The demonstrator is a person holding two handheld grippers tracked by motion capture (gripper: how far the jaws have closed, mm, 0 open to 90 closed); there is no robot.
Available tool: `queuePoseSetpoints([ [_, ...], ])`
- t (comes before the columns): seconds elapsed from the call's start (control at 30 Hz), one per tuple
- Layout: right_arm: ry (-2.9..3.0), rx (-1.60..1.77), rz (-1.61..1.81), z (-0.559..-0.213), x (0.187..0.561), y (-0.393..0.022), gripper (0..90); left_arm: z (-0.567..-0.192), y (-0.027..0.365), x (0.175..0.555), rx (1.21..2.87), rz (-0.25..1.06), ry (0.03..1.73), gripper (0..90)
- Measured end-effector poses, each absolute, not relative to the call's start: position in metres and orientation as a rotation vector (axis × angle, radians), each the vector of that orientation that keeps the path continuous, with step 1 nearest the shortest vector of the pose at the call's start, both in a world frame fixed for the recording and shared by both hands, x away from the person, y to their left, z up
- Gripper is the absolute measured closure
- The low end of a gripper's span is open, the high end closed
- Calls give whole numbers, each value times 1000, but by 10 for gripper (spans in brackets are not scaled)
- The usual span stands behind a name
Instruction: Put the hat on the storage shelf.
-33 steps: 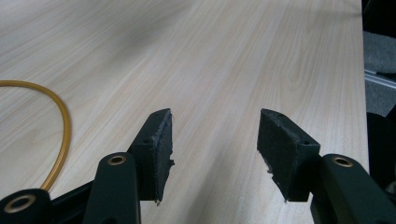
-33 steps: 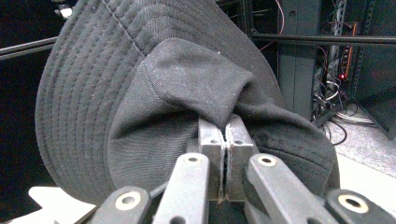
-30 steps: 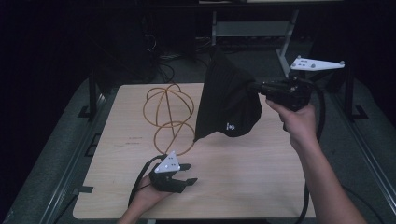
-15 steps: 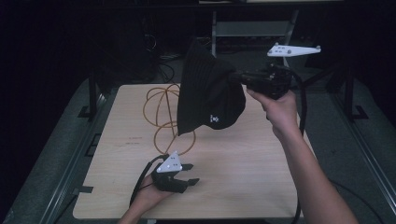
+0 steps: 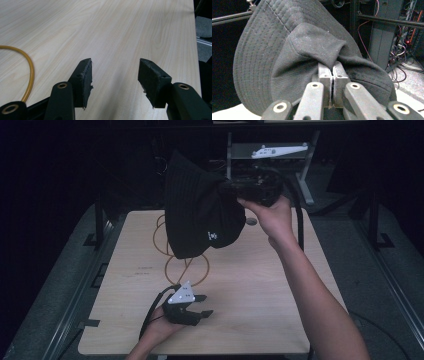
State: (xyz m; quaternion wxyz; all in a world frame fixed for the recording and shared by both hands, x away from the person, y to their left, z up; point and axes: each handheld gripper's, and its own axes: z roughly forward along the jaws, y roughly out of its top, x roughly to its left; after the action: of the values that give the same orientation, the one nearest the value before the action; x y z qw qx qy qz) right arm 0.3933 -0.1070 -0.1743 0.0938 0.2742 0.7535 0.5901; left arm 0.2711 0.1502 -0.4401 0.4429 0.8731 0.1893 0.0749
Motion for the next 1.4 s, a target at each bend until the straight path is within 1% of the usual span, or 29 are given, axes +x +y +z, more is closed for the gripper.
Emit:
queuePoseSetpoints([
  [0.27,2250,826,1736,-170,406,-81,877,-441,149,272,2170,187,458,445],
  [0.53,2271,849,1696,-173,417,-53,875,-437,151,272,2138,175,459,445],
  [0.87,2283,833,1662,-176,426,-21,869,-434,145,272,2142,169,401,442],
  [1.2,2346,781,1520,-181,433,25,861,-435,141,270,2132,150,400,440],
  [1.3,2368,764,1473,-183,435,40,852,-434,139,270,2145,148,392,440],
  [1.4,2387,734,1407,-190,437,59,815,-434,137,269,2153,145,375,440],
])
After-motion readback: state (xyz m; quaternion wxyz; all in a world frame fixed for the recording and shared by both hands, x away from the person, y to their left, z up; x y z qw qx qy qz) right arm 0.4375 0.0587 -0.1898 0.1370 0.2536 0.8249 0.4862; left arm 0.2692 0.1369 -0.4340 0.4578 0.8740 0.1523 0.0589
